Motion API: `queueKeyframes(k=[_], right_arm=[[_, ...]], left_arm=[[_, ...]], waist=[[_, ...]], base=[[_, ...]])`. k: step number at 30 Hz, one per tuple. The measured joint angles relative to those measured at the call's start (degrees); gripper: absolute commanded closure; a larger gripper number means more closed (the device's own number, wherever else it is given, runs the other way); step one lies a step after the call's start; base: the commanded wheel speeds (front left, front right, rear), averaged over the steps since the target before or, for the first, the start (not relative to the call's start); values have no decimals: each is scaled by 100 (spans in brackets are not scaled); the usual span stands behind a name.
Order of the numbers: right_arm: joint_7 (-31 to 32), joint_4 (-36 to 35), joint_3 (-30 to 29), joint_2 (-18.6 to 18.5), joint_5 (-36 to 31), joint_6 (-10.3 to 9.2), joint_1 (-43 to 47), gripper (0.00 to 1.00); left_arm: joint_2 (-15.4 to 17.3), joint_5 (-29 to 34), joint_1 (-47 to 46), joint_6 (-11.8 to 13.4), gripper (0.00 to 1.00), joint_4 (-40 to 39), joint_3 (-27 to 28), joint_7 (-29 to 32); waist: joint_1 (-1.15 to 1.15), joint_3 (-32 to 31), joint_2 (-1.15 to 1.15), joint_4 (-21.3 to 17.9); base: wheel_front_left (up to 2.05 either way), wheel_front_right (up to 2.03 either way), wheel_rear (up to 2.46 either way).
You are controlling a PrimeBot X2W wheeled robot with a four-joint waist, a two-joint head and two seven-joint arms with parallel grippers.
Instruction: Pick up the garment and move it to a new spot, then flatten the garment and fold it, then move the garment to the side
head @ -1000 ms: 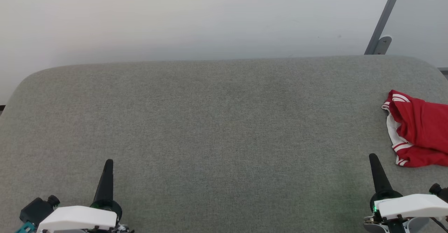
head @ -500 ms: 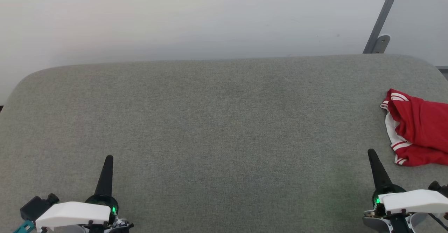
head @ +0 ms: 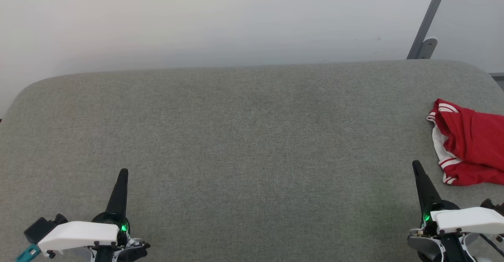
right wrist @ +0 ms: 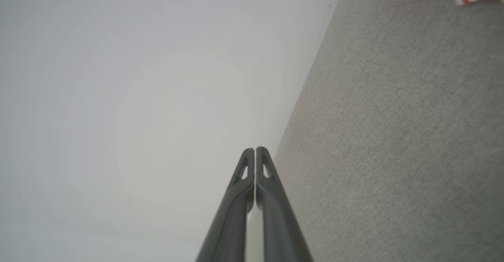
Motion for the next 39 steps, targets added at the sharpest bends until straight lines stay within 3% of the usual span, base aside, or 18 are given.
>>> queueKeyframes(k=[28,39], right_arm=[[308,38,-64,57,1082,0,-225,100],[355,45,-77,68,1214,0,-275,100]], left_arm=[[-74,-1194,-268,0,100,160,120,335],[-89,-1314,-301,0,100,185,149,399]], waist=[[0,28,0,-56],[0,31,0,-63]], base=[[0,0,0],[0,0,0]])
